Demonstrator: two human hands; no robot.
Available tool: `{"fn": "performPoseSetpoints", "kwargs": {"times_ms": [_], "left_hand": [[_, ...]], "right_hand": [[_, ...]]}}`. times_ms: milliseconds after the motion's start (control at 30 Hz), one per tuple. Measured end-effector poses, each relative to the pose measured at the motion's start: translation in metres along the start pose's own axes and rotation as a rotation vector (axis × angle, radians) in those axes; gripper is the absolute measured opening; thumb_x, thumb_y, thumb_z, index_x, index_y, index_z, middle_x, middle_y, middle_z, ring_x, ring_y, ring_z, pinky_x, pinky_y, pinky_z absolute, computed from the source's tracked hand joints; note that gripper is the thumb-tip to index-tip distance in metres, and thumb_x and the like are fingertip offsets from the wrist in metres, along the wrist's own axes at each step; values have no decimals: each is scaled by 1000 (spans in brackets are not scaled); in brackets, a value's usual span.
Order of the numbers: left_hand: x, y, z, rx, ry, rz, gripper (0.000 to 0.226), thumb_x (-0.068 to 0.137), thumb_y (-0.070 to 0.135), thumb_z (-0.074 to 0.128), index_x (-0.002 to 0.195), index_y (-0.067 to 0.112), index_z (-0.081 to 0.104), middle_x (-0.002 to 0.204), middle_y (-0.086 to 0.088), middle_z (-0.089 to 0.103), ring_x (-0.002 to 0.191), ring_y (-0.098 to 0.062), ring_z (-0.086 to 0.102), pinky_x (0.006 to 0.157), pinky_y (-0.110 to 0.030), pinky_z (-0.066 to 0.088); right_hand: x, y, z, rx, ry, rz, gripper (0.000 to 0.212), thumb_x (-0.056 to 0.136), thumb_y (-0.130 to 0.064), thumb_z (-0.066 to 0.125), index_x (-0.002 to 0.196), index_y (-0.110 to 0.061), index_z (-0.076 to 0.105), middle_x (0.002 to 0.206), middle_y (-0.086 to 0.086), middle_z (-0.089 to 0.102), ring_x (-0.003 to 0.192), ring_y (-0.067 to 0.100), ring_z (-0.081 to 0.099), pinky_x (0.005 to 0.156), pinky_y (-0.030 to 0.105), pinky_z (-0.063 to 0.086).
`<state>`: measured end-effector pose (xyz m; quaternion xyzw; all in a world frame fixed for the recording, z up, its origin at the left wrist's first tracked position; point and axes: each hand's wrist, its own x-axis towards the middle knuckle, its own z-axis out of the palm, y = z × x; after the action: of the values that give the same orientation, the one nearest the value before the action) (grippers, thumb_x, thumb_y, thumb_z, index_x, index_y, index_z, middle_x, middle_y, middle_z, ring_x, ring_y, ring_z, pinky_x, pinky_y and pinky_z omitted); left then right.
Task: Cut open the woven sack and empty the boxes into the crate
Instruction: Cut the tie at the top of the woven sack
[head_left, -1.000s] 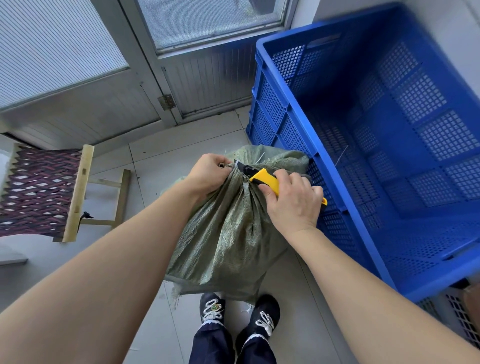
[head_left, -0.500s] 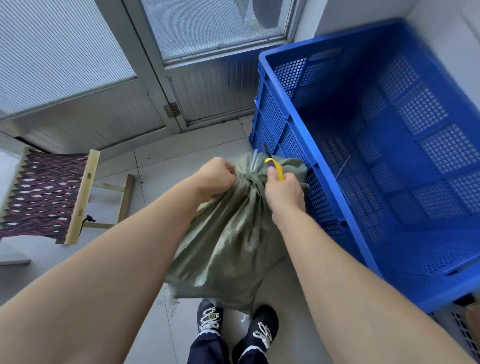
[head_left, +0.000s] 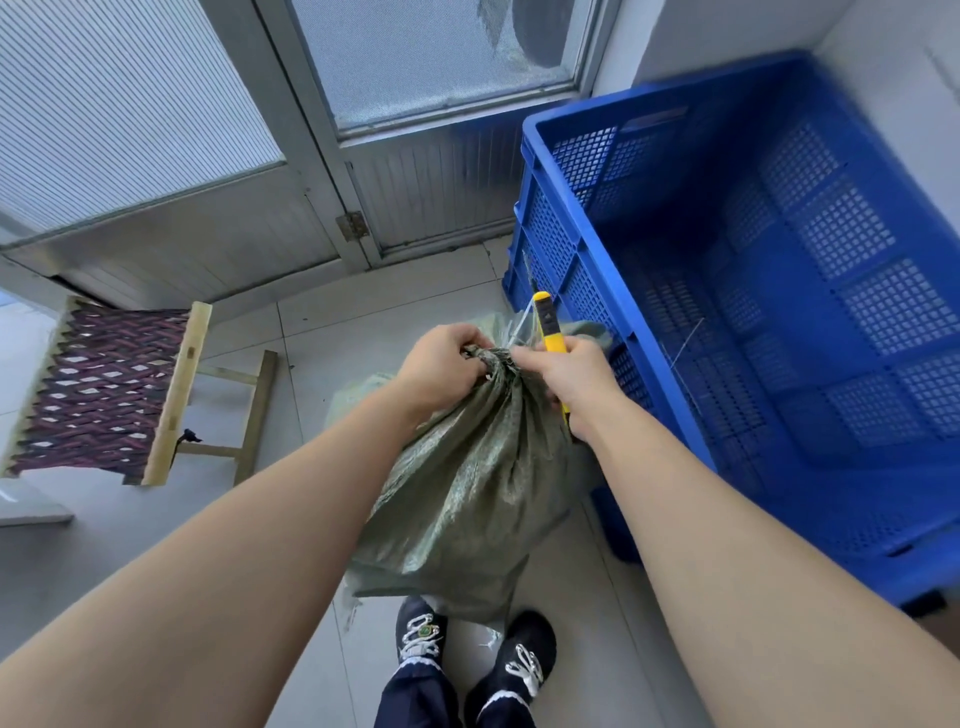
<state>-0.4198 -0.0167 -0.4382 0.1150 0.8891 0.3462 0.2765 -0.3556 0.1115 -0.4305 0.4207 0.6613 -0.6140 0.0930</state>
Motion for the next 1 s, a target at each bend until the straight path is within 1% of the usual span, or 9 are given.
{"fn": "performPoseSetpoints", "kwargs": {"times_ms": [67, 200, 367, 500, 633, 733, 800, 933, 1000], "left_hand": [[0, 2, 0, 26, -2, 21, 17, 84, 3, 60, 96, 12, 69, 89, -4, 65, 83, -18, 55, 73, -20, 37], [0, 3, -3, 75, -1, 85, 25, 81, -4, 57, 93, 15, 69, 88, 0, 63, 84, -16, 53, 73, -18, 35], [0, 6, -6, 122, 36, 198, 25, 80, -2, 56, 96, 9, 71, 94, -8, 72, 91, -23, 61, 74, -21, 39], [3, 5, -7, 83, 78, 141, 21, 84, 5, 56, 96, 11, 71, 98, -9, 72, 97, -25, 62, 84, -30, 47], [4, 1, -10, 21, 66, 134, 24, 78, 2, 60, 99, 13, 67, 99, -5, 70, 95, -23, 62, 84, -30, 48], [6, -2, -13, -112, 65, 130, 30, 75, -1, 69, 101, 13, 66, 96, 0, 67, 91, -18, 63, 89, -33, 52], [7, -2, -14, -163, 65, 133, 29, 74, -4, 70, 99, 12, 68, 92, 0, 67, 87, -16, 62, 89, -35, 53], [9, 2, -14, -154, 113, 126, 17, 75, 1, 70, 84, 15, 71, 79, 0, 65, 75, -16, 58, 76, -30, 52], [11, 5, -14, -176, 120, 117, 19, 74, 0, 69, 86, 14, 72, 81, -2, 65, 76, -16, 58, 78, -32, 54]], "right_hand": [[1, 2, 0, 46, -2, 42, 19, 82, -24, 73, 77, -18, 55, 61, -1, 46, 50, 12, 36, 50, 26, 29], [4, 0, 0, 103, 65, 106, 22, 89, -29, 63, 73, -18, 52, 59, 0, 47, 48, 12, 37, 48, 25, 31], [6, 7, 8, 121, 41, -20, 30, 80, -36, 73, 67, -21, 51, 58, -5, 47, 51, 10, 40, 53, 25, 33], [1, 10, 18, 159, -49, -85, 28, 72, -27, 83, 87, -17, 61, 68, -2, 58, 56, 8, 49, 56, 23, 38], [-1, 7, 16, 157, -130, -66, 24, 77, -16, 80, 99, -16, 68, 69, -4, 63, 49, -2, 55, 45, 11, 40], [1, 3, 18, 90, -41, -90, 13, 80, -16, 76, 81, -21, 65, 73, -2, 64, 63, 8, 58, 59, 21, 49], [1, 0, 18, 31, 32, -106, 14, 84, -17, 72, 75, -20, 61, 72, -1, 60, 65, 12, 54, 64, 25, 46], [-1, -3, 17, -6, -84, -103, 14, 77, -17, 76, 77, -12, 63, 68, 3, 58, 61, 14, 53, 60, 27, 43], [0, -3, 19, -51, -73, -117, 16, 76, -18, 77, 75, -7, 65, 67, 4, 59, 61, 15, 53, 61, 28, 42]]}}
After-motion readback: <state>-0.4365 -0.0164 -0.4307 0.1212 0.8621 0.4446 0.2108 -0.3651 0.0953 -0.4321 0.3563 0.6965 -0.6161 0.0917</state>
